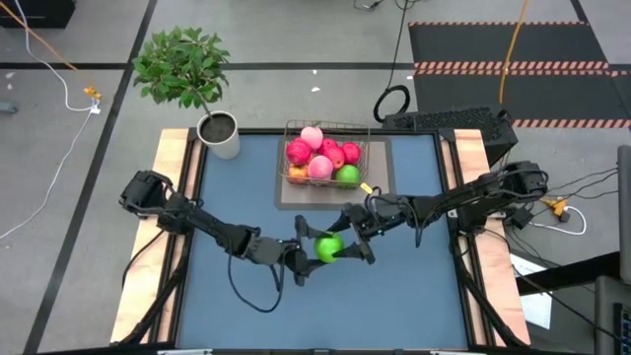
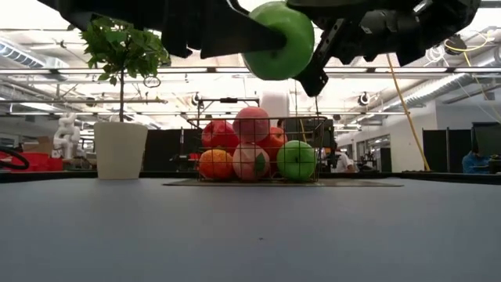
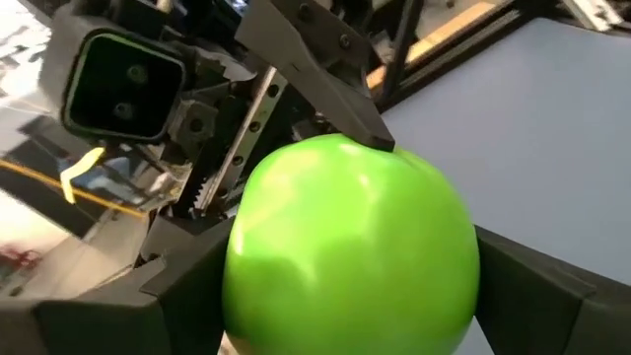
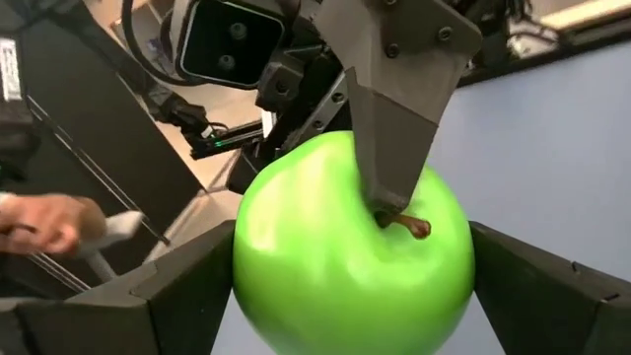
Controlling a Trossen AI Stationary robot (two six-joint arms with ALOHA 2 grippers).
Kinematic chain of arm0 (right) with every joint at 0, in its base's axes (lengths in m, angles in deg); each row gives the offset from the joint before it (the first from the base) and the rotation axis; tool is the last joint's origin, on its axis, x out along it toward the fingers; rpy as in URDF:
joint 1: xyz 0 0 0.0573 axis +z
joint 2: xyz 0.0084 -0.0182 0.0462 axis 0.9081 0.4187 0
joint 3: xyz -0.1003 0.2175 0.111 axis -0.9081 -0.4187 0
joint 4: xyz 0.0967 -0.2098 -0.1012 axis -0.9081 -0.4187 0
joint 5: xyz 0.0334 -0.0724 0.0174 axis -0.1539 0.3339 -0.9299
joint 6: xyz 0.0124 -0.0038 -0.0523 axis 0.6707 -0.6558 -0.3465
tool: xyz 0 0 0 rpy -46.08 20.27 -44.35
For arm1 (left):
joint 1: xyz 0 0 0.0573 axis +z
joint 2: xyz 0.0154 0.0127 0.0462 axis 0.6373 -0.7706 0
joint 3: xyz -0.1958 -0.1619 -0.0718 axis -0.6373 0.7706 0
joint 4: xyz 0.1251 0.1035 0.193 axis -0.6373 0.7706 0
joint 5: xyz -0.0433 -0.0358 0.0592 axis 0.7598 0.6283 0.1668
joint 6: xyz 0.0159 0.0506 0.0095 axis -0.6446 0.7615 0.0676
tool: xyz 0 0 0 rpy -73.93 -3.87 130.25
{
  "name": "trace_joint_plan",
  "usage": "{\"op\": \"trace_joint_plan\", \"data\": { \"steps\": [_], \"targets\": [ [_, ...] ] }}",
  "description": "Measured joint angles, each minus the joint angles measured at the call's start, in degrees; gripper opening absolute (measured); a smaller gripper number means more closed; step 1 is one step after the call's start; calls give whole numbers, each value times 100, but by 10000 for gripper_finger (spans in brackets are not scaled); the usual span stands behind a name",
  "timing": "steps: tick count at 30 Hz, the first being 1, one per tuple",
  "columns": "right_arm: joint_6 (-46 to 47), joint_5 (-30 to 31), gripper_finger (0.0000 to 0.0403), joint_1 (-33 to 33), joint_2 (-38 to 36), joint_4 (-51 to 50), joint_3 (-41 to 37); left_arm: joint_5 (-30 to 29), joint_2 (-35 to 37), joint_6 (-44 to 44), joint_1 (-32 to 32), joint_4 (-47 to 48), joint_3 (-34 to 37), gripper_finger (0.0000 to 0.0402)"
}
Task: Build produce basket
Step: Put the green apple into the wire basket
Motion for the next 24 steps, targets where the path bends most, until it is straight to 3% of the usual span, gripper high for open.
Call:
{"op": "trace_joint_plan", "data": {
  "steps": [5,9,13,16,20,24],
  "targets": [
    [-471,71,358,-234,-250,-785,6,-352,253,255,-134,-282,32,335],
    [-567,88,358,-379,-418,-1047,9,-465,567,117,-108,80,37,317],
    [-535,20,356,-343,-922,-1734,-120,-784,881,-69,-134,497,35,324],
    [-564,200,356,-268,-1609,-1487,-153,-952,915,-91,-100,811,52,336],
    [-766,930,356,-181,-2449,-1432,-311,-1004,975,162,53,643,28,330],
    [-1093,1931,356,-186,-2958,-761,-429,-901,942,106,764,338,43,318]
  ]
}}
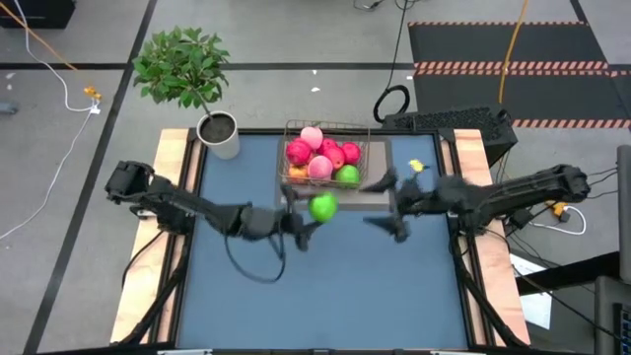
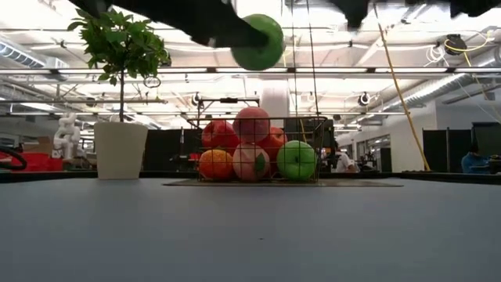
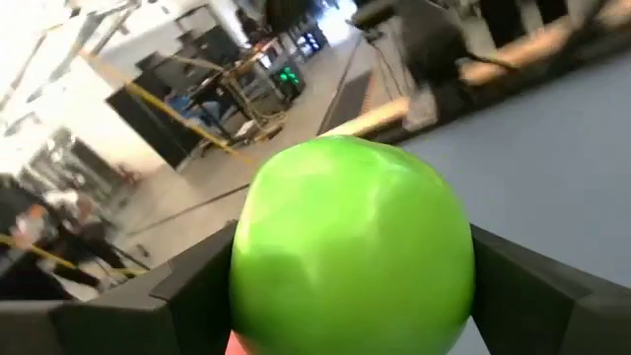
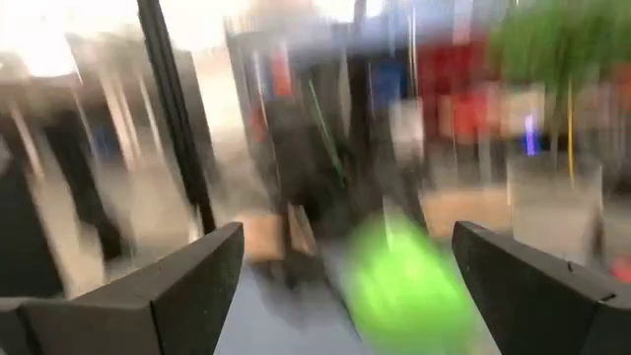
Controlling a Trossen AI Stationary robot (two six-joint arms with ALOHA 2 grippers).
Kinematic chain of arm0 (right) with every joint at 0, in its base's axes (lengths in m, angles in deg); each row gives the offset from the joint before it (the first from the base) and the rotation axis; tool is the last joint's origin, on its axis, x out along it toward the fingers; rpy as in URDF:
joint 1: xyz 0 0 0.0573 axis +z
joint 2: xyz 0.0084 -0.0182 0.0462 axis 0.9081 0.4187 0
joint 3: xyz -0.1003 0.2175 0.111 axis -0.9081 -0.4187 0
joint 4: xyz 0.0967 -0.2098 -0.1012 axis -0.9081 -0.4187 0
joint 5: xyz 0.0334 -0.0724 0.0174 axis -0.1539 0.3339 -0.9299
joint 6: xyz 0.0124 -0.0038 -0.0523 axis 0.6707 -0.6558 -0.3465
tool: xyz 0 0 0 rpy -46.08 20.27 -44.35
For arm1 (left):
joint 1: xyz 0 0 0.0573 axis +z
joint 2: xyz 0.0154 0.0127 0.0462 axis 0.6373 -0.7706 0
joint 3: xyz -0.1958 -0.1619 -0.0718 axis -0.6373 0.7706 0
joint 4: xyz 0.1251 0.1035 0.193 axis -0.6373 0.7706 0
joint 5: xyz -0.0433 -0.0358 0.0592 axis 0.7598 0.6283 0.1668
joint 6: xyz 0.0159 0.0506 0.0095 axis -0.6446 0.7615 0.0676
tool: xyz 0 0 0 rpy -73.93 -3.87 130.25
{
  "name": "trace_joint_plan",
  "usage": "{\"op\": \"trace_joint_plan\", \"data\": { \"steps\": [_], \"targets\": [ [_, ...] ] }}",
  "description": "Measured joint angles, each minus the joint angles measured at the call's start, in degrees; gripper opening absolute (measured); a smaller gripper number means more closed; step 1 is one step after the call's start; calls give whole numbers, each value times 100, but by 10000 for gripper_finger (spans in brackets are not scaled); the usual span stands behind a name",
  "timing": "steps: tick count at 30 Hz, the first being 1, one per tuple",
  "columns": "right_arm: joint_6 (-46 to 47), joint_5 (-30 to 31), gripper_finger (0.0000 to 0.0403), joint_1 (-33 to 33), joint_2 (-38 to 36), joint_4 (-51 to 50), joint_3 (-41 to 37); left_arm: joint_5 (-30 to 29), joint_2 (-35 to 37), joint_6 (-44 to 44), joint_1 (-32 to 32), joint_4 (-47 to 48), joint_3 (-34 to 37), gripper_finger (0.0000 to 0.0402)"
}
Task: Build produce basket
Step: Put the green apple into the wire basket, then return to Home Position
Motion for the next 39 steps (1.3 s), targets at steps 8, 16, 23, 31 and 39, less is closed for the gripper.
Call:
{"op": "trace_joint_plan", "data": {
  "steps": [8,16,23,31,39],
  "targets": [
    [-377,180,356,58,-29,1075,16,1849,-195,-1403,1968,-208,-413,335],
    [-577,174,357,37,390,1576,20,1995,-1371,-1884,2784,1080,-2173,327],
    [-859,174,357,-20,276,1539,27,1851,-2331,-2261,3125,2765,-3586,372],
    [-1232,170,357,-22,266,1519,29,1849,-2511,-2907,3386,2818,-3679,381],
    [-1344,176,357,-248,448,1512,31,1864,-2196,-3763,3415,3221,-3668,379]
  ]
}}
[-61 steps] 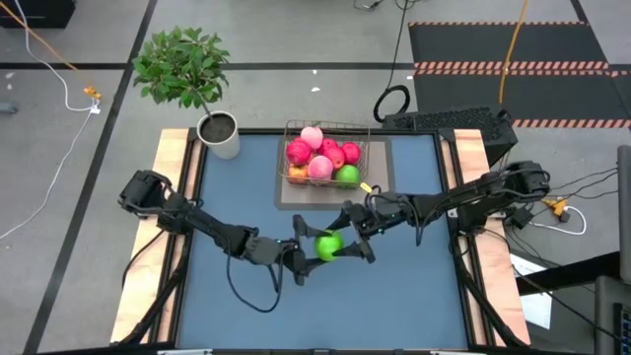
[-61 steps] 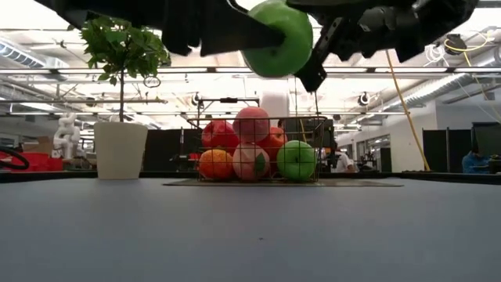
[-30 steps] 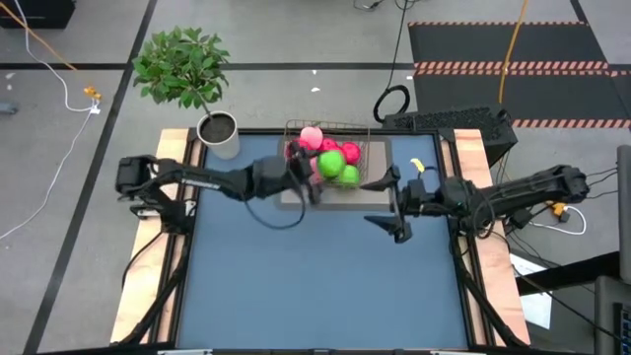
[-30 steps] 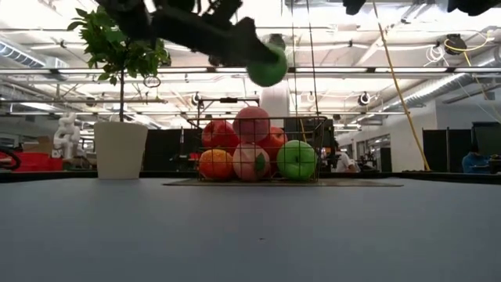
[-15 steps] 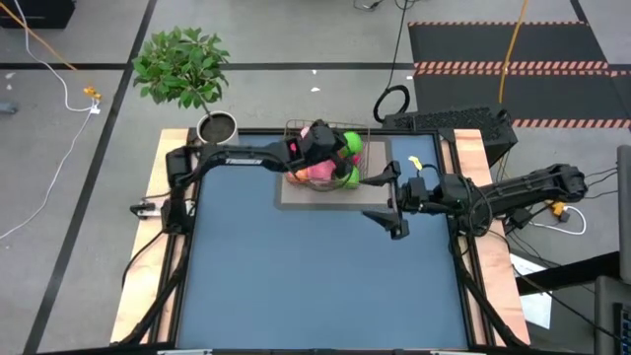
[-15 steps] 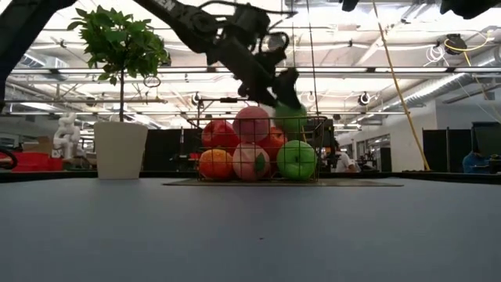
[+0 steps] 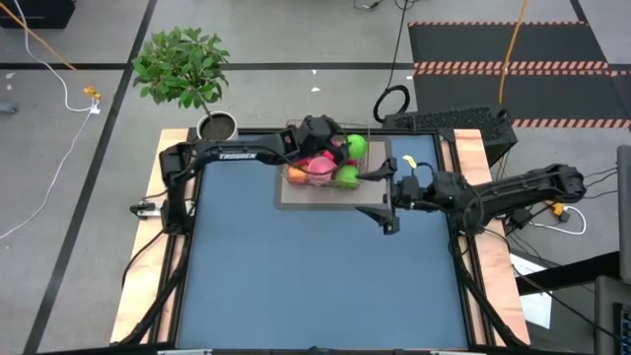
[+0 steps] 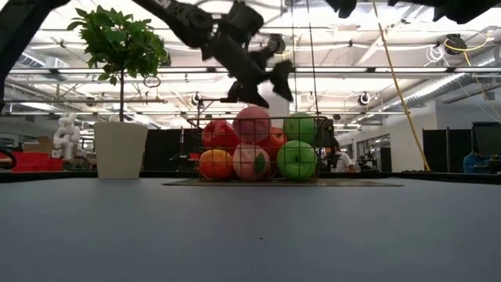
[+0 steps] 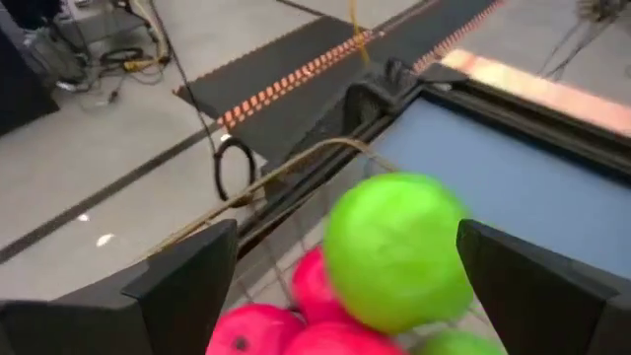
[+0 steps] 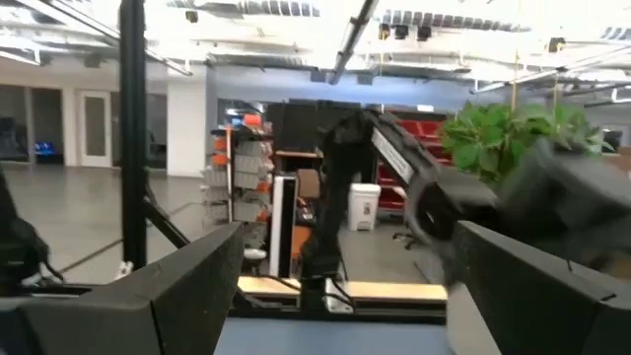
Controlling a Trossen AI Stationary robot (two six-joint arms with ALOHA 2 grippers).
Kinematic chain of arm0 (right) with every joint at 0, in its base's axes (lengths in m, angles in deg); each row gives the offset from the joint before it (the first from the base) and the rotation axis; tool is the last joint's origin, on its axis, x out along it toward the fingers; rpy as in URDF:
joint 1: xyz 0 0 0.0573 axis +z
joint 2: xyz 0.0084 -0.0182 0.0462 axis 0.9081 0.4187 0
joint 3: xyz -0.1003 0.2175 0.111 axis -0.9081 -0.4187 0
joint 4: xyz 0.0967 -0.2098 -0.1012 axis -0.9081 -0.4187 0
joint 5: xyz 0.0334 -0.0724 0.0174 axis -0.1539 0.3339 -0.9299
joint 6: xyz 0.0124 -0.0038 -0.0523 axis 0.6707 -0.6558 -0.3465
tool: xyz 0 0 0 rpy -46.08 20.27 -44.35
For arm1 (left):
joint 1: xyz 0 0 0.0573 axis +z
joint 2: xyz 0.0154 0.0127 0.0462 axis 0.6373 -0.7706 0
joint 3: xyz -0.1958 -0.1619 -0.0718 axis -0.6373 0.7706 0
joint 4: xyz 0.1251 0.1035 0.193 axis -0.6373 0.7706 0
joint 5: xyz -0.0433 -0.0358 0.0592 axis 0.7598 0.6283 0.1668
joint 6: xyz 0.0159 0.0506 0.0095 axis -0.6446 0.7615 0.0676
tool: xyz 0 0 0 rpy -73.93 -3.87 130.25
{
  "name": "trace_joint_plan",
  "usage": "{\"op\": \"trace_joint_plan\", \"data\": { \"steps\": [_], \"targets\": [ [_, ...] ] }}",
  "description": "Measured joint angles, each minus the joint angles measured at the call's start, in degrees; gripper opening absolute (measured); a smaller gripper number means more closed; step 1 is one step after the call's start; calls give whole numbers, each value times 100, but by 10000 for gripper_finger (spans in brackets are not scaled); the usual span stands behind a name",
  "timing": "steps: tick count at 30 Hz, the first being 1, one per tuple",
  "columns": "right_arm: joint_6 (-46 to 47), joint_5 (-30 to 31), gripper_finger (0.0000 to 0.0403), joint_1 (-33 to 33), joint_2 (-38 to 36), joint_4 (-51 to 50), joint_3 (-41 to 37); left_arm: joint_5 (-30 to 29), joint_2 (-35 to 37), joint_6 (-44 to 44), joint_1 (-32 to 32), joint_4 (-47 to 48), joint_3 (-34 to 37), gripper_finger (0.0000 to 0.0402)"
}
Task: Build produce basket
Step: Return to Home Position
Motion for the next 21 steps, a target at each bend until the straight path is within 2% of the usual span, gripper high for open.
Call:
{"op": "trace_joint_plan", "data": {
  "steps": [3,8,11,14,18,21],
  "targets": [
    [92,-6,357,-119,214,100,0,-157,523,117,-227,639,9,364],
    [446,-15,357,-279,521,147,2,-1469,1553,546,-1003,1197,167,312],
    [316,-367,357,-306,515,-237,4,-2023,2178,772,-1547,1133,706,275],
    [-4,-445,355,-241,349,-805,0,-2102,2792,807,-1931,655,1541,242],
    [-177,-81,335,-201,-133,-1611,4,-2107,3474,873,-2207,-111,2759,208],
    [-292,29,305,-201,-483,-2263,0,-1590,3891,866,-2258,-753,3496,189]
  ]
}}
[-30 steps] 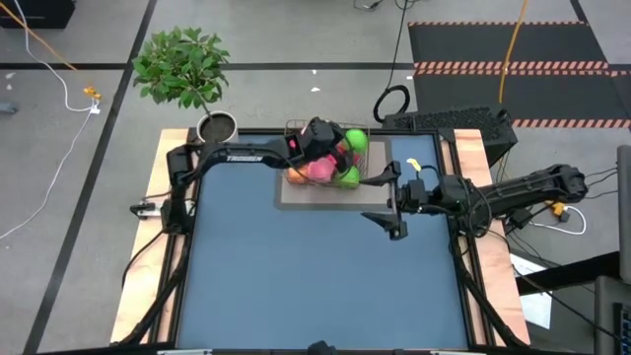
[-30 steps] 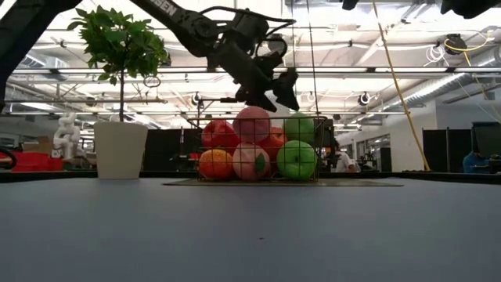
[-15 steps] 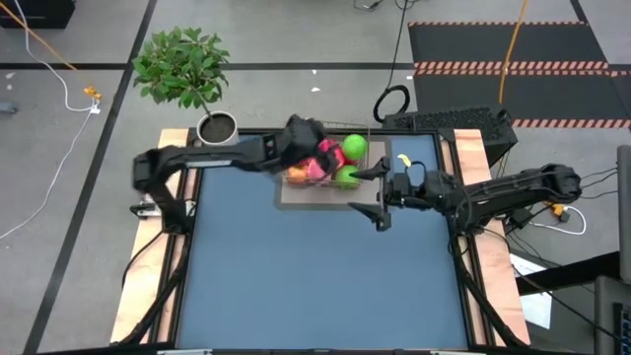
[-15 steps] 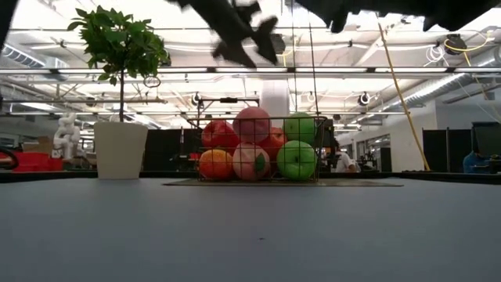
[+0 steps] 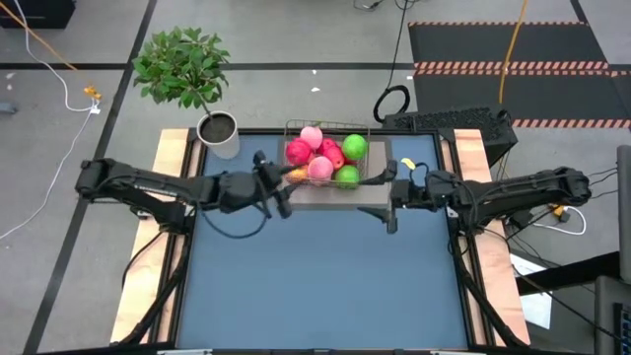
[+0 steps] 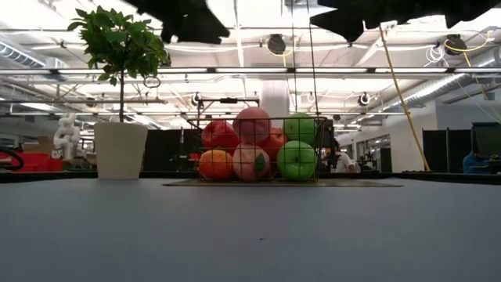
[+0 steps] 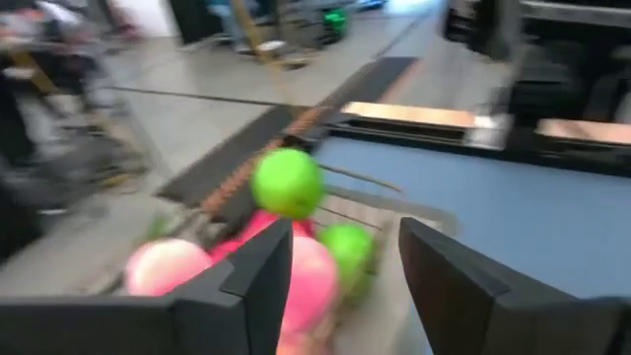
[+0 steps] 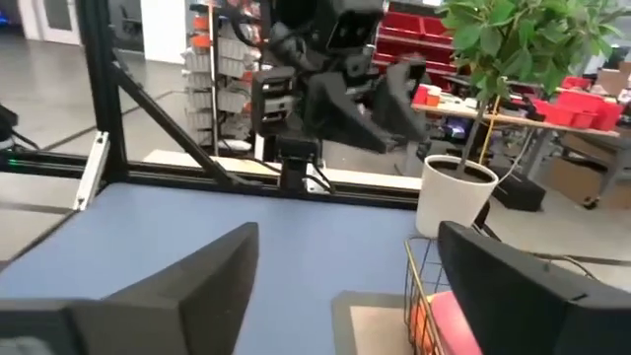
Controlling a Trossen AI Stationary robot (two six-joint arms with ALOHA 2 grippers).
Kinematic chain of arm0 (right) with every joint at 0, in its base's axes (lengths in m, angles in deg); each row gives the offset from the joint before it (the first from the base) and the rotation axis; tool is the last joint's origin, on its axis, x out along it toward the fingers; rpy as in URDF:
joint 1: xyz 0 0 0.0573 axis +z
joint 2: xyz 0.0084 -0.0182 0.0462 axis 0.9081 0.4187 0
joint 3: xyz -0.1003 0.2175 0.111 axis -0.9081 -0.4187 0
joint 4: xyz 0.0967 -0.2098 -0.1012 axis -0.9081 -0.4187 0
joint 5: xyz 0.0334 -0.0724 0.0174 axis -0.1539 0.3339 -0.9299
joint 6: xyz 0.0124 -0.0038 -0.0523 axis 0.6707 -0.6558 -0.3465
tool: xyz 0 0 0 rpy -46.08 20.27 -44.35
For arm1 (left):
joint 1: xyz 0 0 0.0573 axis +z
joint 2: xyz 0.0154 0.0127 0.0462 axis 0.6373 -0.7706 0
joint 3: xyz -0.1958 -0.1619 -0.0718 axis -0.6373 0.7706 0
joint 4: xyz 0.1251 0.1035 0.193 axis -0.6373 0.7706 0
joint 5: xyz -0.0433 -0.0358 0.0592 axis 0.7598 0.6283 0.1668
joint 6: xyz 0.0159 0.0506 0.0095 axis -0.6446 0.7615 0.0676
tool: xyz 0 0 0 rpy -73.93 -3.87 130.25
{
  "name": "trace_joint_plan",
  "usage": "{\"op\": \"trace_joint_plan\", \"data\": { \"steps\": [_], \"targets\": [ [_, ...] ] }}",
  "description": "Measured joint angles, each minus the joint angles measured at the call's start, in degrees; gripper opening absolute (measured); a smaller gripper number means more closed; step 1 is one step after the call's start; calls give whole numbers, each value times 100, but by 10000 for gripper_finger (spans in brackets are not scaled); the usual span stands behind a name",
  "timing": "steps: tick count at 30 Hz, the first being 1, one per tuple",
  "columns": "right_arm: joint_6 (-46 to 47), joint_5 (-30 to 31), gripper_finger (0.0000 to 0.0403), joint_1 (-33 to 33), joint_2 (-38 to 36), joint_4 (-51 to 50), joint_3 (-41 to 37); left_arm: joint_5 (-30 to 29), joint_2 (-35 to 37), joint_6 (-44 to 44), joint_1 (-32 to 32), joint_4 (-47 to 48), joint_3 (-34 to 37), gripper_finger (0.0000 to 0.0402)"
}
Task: Build produce basket
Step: Return to Home Position
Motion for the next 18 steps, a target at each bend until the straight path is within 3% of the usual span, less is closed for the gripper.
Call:
{"op": "trace_joint_plan", "data": {
  "steps": [4,12,15,18],
  "targets": [
    [-22,-5,249,-2,-169,-237,0,811,489,-165,-12,-590,771,168],
    [60,-28,111,-2,-65,-462,-166,901,1367,32,-82,-2201,2367,124],
    [247,-31,70,-13,-71,443,-704,1035,1686,-41,-80,-2725,3008,108],
    [593,-178,36,-26,-64,2175,-1555,1212,1923,-125,-78,-3205,3544,95]
  ]
}}
